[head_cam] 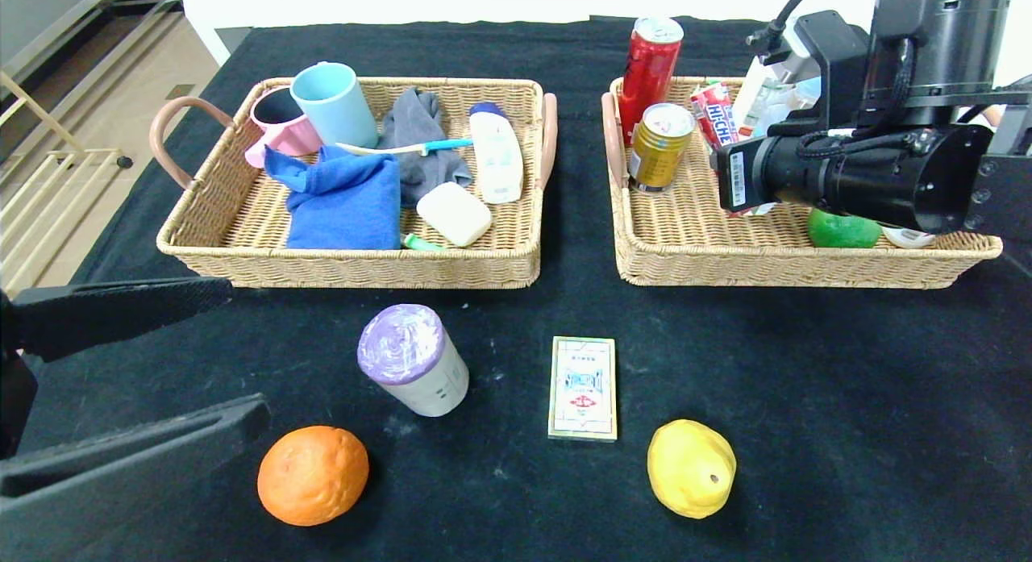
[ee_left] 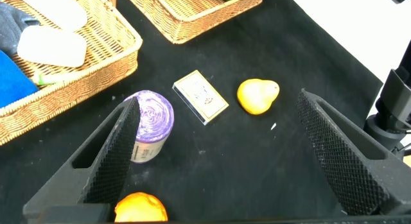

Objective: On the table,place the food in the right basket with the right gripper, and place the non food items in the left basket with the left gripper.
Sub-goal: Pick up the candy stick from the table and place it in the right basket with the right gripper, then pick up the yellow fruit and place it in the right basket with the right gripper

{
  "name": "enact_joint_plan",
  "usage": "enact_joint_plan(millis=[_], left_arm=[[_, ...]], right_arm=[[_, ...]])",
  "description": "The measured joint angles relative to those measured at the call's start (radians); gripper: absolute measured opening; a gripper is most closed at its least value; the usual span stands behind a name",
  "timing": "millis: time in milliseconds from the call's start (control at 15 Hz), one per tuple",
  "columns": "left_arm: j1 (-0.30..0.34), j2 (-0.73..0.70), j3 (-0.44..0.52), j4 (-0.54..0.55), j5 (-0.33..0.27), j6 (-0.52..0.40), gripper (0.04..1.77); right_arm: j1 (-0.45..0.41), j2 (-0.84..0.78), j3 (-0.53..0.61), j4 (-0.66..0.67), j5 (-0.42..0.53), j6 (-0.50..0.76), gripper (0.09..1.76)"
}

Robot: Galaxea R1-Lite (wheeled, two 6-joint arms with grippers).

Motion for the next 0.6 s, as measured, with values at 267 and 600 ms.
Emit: enact_joint_plan(millis=[267,600], left_arm=[[0.0,0.0,0.001,0.001,0.0,0.0,1.76],[0.0,0.0,0.001,0.0,0.0,0.0,1.76]], right_arm=[[-0.009,0.011,-0.002,-0.007,-0.005,-0.001,0.65],[-0.009,0.014,0.0,-0.004,-0.006,-0.004,1.15]])
